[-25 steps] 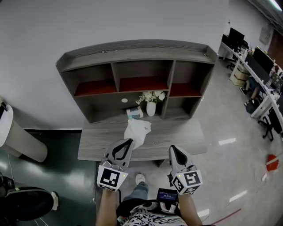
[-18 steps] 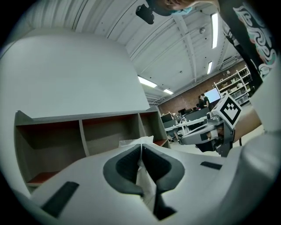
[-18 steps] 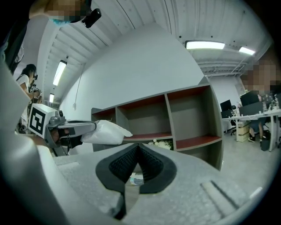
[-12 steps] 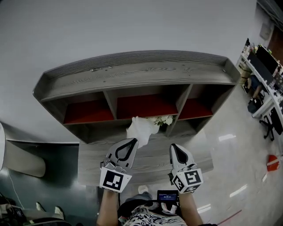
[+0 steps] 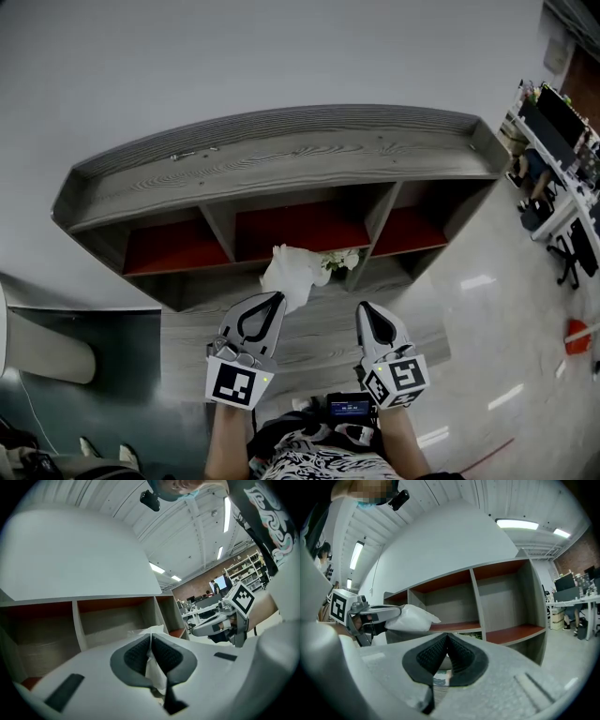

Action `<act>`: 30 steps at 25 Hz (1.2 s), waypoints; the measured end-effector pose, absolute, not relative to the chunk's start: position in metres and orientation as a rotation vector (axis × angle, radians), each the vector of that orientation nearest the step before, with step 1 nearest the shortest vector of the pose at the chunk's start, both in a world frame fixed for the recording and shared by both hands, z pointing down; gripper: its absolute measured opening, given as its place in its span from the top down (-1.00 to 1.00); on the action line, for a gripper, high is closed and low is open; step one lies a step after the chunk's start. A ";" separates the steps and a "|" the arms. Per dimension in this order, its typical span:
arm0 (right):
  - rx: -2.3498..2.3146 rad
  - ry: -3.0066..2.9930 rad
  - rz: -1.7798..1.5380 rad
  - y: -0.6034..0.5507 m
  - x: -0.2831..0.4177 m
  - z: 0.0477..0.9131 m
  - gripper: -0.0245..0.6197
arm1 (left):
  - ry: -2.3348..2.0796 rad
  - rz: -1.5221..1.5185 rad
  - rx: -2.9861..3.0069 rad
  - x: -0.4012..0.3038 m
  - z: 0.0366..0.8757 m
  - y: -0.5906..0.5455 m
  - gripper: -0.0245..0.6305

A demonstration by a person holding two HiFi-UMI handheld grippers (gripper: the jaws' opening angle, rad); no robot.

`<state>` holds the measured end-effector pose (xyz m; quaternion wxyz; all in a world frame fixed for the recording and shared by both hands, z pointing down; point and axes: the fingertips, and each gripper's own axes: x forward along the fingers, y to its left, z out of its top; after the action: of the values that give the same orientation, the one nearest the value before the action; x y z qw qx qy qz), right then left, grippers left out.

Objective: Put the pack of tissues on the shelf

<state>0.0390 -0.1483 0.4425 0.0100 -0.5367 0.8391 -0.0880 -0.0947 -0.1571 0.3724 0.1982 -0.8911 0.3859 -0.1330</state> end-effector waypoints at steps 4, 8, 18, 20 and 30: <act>-1.668 2.620 -0.279 -0.160 0.046 0.440 0.92 | 1.092 -0.398 -2.488 -0.087 0.371 -0.164 0.89; -1.640 2.638 -0.277 -0.169 0.045 0.436 0.92 | 1.123 -0.441 -2.484 -0.084 0.375 -0.170 0.89; -1.619 2.649 -0.290 -0.190 0.056 0.437 0.92 | 1.169 -0.448 -2.473 -0.077 0.374 -0.192 0.89; -1.616 2.649 -0.292 -0.193 0.058 0.436 0.92 | 1.189 -0.445 -2.478 -0.077 0.375 -0.196 0.89; -1.582 2.674 -0.277 -0.209 0.064 0.432 0.92 | 1.183 -0.464 -2.452 -0.069 0.373 -0.213 0.89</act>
<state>0.0642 -0.2090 0.4325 0.0114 -0.5072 0.8572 -0.0887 -0.0691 -0.2130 0.3729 0.1885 -0.8719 0.4207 -0.1648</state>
